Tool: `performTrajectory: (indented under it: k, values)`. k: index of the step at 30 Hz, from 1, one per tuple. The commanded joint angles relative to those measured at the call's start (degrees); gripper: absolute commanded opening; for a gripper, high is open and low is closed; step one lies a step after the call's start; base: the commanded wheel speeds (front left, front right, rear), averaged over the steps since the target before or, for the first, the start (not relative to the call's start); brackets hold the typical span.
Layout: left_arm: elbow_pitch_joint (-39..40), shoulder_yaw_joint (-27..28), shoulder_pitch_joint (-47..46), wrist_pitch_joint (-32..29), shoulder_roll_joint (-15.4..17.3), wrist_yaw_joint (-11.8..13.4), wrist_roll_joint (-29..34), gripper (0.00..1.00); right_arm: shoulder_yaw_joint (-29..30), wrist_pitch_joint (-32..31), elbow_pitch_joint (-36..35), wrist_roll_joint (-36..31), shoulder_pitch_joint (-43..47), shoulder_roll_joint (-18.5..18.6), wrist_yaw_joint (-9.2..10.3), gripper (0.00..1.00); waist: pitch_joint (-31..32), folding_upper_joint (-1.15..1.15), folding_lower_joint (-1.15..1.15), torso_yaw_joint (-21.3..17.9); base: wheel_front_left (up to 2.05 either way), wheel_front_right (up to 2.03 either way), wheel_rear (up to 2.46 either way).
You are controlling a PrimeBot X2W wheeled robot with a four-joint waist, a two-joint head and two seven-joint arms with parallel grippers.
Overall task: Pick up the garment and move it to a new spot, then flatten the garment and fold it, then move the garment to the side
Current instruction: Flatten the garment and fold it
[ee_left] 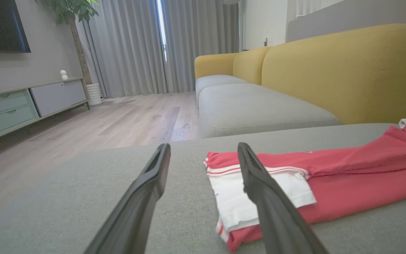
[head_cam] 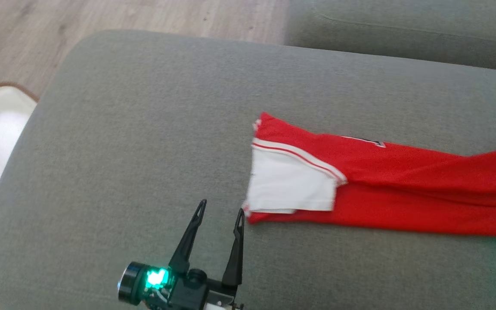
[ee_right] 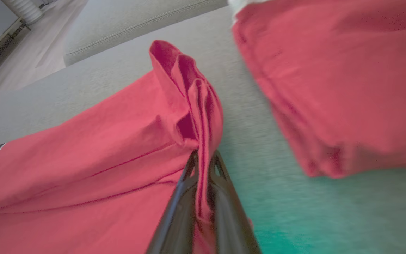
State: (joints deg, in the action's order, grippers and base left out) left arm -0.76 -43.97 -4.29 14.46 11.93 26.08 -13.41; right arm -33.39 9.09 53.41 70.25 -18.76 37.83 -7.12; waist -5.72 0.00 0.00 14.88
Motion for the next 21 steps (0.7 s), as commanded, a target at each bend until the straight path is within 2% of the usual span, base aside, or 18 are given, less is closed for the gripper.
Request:
performTrajectory:
  k: [1,5,10,16,21]
  values:
    - [1.4,2.3,-0.5,0.5,-0.4,-0.3,0.8,1.00,0.3,1.0,-0.3,0.6,1.6,4.3,-0.36,0.00,0.4,0.00,0.00,-1.1,0.00,0.00,0.00]
    - [0.9,3.6,0.3,0.5,-1.0,-1.7,1.4,1.00,1.2,1.3,-3.3,1.9,3.2,7.4,-0.36,0.00,1.1,0.00,0.00,-2.5,0.00,0.00,0.00]
    - [0.3,5.0,1.1,0.5,-1.6,-3.2,2.3,1.00,2.6,1.5,-15.2,4.6,3.6,9.1,-0.36,0.00,2.0,0.00,0.00,-3.6,0.00,0.00,0.00]
    - [-0.6,5.6,1.4,0.5,-2.6,-5.2,3.4,1.00,3.4,-0.4,-31.6,6.2,3.5,8.6,-0.36,0.00,3.0,0.00,0.00,-3.1,0.00,0.00,0.00]
    - [-1.0,6.1,1.6,0.5,-3.3,-6.6,4.1,1.00,2.6,-3.6,-38.8,3.9,1.4,5.5,-0.36,0.00,3.1,0.00,0.00,-1.4,0.00,0.00,0.00]
